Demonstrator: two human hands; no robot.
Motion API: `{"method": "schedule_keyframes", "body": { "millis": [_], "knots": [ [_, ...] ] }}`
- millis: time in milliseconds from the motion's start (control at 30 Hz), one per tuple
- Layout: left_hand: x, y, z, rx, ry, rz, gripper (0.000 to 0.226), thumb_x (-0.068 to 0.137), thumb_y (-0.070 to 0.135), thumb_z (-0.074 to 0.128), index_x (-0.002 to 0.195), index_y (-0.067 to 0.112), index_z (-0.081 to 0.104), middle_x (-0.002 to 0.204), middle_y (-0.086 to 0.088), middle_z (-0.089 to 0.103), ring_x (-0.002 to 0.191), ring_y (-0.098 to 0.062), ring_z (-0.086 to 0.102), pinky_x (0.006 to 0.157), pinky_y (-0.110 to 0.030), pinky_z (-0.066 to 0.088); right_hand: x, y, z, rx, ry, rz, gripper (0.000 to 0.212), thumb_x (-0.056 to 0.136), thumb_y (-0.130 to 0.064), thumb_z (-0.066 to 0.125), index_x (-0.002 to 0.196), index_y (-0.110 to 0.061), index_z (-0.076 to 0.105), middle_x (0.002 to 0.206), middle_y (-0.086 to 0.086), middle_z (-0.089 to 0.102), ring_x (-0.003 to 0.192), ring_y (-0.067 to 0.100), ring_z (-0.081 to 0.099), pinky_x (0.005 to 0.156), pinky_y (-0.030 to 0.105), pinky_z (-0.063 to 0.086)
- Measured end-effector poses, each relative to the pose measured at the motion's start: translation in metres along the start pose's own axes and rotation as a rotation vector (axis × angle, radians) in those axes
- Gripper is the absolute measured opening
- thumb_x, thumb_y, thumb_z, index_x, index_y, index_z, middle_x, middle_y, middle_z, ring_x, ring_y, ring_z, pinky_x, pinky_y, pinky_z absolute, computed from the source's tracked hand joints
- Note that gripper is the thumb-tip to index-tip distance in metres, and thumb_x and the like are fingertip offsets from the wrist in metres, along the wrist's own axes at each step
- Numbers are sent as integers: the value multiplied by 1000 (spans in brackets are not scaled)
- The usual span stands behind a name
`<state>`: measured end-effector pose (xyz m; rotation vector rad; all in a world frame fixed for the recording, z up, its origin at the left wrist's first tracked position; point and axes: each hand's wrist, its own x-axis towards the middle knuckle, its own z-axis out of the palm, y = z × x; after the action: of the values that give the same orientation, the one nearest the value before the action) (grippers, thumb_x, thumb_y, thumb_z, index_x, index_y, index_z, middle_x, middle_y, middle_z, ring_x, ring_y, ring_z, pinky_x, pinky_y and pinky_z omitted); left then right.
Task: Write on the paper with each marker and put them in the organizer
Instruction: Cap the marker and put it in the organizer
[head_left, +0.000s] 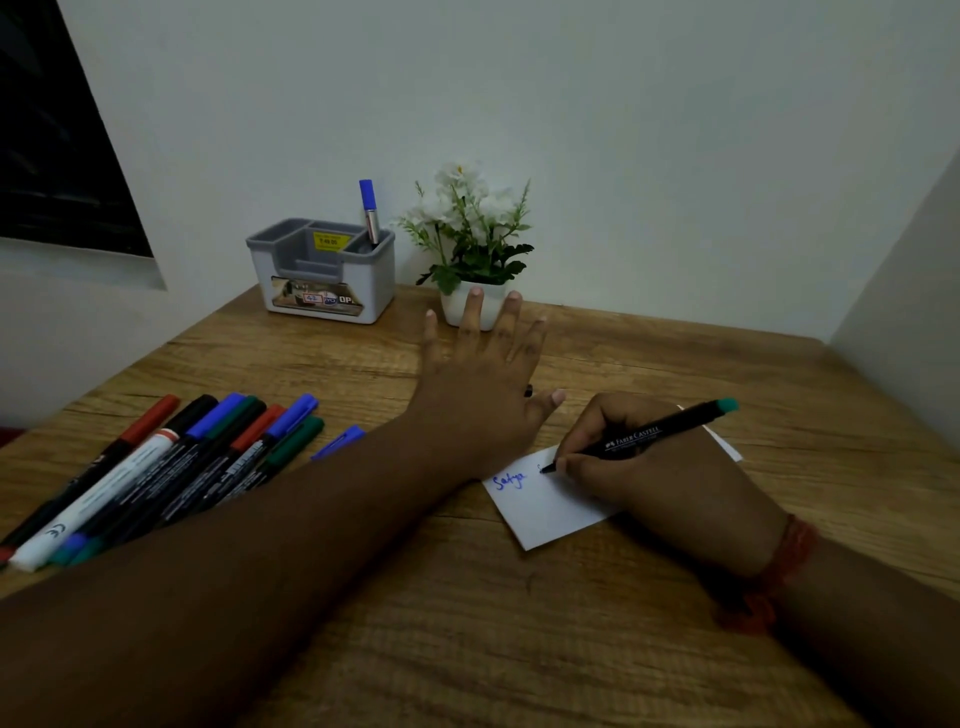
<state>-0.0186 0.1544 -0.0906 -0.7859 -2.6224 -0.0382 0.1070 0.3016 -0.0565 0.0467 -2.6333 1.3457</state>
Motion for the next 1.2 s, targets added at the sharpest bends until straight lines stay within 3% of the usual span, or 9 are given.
{"method": "schedule_keyframes", "body": {
  "millis": [600,700,1000,1200],
  "knots": [
    [1,0,-1,-12,-10,-4,76,94,68,14,155,30,-13,163,-3,-22,147,-34,-26,113,-69,-5,1,1,0,4,46,59,7,81,-17,77,76,-20,73,82,-8,75,77,3,68,63,17,54],
    [1,0,-1,-9,-14,-3,76,94,68,14,154,30,-13,163,-3,-22,147,-33,-26,113,-69,-5,1,0,0,4,39,64,7,80,-16,77,76,-19,72,83,-6,74,78,5,68,64,22,56],
    [1,0,-2,3,-14,2,75,94,68,11,155,30,-11,164,-3,-21,147,-34,-25,113,-69,-4,0,-1,0,14,69,58,7,81,-15,77,76,-17,73,80,-6,74,78,4,66,59,15,52],
    [0,0,-3,-1,-17,8,76,94,68,14,155,29,-13,163,-4,-22,147,-34,-27,113,-68,-6,0,-1,0,11,66,49,8,80,-14,76,75,-17,72,80,-4,74,78,7,67,61,21,54]
  ]
}}
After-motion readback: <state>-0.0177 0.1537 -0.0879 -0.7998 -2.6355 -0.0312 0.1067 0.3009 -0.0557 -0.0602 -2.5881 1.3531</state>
